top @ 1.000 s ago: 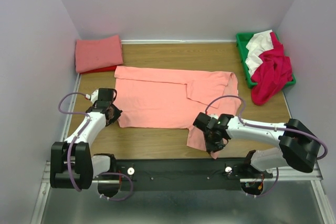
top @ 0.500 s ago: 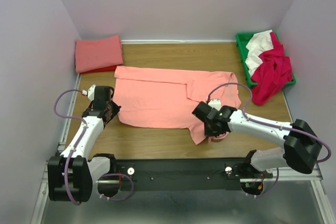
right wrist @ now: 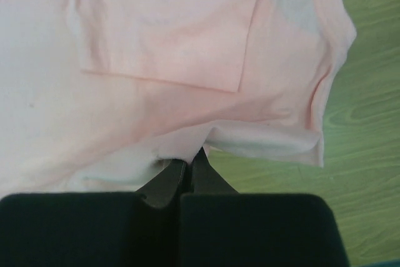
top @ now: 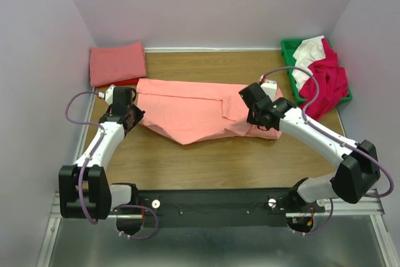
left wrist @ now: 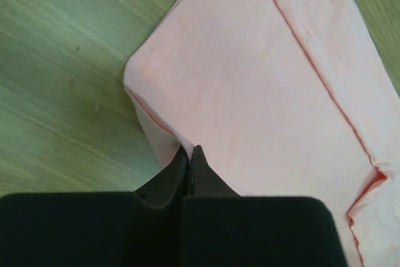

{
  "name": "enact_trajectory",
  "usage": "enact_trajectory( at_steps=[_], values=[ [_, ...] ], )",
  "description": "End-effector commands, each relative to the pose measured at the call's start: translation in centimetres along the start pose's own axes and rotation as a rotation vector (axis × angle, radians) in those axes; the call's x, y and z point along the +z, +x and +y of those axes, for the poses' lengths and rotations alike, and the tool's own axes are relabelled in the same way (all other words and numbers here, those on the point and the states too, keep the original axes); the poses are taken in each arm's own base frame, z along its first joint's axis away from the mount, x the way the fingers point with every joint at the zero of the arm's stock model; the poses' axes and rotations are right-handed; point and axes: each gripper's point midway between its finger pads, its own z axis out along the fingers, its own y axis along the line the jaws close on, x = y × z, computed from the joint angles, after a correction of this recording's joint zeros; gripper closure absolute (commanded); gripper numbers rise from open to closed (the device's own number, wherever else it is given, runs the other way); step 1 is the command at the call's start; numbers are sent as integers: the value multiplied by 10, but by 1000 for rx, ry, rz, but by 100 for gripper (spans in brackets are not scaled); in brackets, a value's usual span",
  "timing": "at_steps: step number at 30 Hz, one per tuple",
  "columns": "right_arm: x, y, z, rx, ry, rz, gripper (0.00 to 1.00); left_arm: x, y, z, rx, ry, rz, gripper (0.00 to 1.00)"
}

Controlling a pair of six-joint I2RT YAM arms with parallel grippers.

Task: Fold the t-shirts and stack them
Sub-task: Fold the tshirt

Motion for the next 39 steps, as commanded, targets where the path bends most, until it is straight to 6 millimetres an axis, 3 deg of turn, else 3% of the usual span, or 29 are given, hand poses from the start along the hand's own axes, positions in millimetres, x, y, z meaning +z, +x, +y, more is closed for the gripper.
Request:
enact_trajectory(
  at_steps=[1,5,15,25,33,38,39],
  values=[
    [16,-37,2,8,48,-72,100,6,-22,-21,-16,16,-46,100],
    [30,-56,9,18,44,-76,100,13,-36,-35,-18,28,-69,100],
    [64,-93,2,46,69,-61,99,35,-58,-54,-25,14,-100,100],
    [100,-105,13,15,53,-11,99,68,-63,-53,-3,-56,-77,100],
    [135,-106,9,33,75,39,99,100,-60,-49,2,-94,-47,100],
    [165,-111,0,71,98,71,90,118,-75,-44,-38,-115,-54,100],
    [173,-111,0,75,101,77,85,121,-78,-42,-43,-120,-53,93]
  ],
)
